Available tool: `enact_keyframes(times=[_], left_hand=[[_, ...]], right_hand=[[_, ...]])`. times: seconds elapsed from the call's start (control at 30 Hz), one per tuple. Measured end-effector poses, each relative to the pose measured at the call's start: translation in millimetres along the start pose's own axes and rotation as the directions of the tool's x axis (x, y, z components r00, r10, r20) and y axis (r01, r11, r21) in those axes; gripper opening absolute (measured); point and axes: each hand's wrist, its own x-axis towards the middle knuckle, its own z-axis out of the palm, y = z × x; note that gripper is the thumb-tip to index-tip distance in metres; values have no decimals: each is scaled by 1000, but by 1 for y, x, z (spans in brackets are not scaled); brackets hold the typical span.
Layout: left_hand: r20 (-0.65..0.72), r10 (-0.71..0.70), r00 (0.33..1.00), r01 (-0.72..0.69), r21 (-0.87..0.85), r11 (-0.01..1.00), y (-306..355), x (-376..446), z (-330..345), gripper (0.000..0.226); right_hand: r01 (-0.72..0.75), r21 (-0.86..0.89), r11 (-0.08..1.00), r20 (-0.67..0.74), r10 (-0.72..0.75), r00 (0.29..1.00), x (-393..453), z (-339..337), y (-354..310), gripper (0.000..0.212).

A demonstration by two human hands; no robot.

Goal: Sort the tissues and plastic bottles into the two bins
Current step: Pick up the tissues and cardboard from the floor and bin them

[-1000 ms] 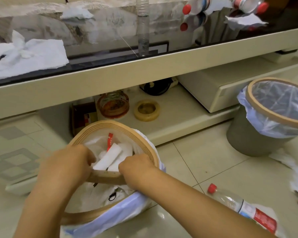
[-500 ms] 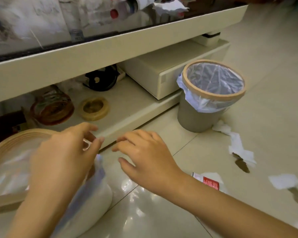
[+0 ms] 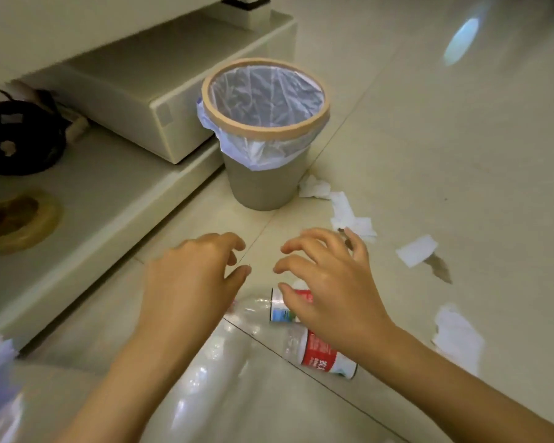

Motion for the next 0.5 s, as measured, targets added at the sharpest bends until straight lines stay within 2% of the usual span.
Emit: enact_keyframes(times=[0.13, 0.23, 0.4, 0.5], left_hand=[[49, 167, 985, -165, -39, 985, 51, 29, 40, 36], [111, 260, 959, -243, -141, 960, 86, 57, 83, 42], [225, 337, 914, -263, -303, 916, 129, 114, 154, 54], [288, 311, 906, -202, -353, 914, 143, 148, 186, 71]], right_hand=[[-176, -111, 978, 14, 178, 984, -34, -7, 52, 18], [-290, -155, 944, -15, 291, 956, -58, -6, 91, 14], [-491, -122, 863, -12, 493, 870, -82, 9, 151, 24], [-550, -81, 831, 50, 554, 831, -79, 26, 177, 36]])
